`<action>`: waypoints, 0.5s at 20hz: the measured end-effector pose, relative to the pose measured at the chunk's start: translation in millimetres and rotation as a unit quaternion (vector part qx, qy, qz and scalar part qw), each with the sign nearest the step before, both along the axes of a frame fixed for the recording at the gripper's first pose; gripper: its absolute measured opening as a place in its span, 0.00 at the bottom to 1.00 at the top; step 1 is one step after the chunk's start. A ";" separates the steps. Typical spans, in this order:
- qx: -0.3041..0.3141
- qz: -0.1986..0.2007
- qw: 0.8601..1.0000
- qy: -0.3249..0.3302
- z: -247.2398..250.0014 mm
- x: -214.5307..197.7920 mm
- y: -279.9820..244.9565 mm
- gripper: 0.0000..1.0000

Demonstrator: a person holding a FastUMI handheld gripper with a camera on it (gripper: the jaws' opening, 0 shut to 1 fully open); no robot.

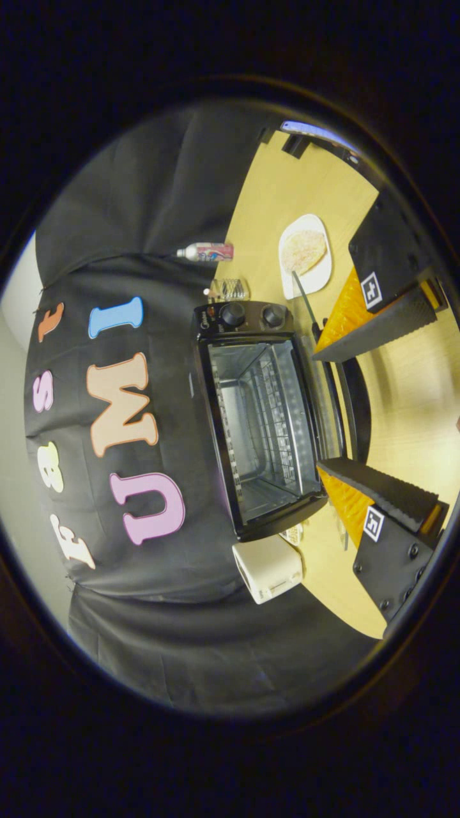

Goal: Open the toaster oven, put the food inside, and close the toaster oven door.

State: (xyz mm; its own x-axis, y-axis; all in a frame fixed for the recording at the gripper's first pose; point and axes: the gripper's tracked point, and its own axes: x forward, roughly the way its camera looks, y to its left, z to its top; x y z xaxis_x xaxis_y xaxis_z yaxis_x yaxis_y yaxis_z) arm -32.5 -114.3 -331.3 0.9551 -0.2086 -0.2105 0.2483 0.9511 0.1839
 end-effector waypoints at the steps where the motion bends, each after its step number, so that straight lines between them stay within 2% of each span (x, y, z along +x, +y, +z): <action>1: 0.005 -0.004 1.000 0.008 -3.8 0.2 0.1 0.95; 7: 0.015 -0.035 0.994 0.104 -65.9 -11.6 -7.4 0.96; 10: 0.034 -0.041 0.991 0.121 -82.9 -14.3 -9.0 0.97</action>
State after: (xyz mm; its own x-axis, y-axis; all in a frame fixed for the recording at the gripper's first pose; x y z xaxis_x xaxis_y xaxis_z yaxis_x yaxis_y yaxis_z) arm -46.8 -123.3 -414.2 0.8555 -0.2610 -0.4472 0.3686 0.9136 0.1719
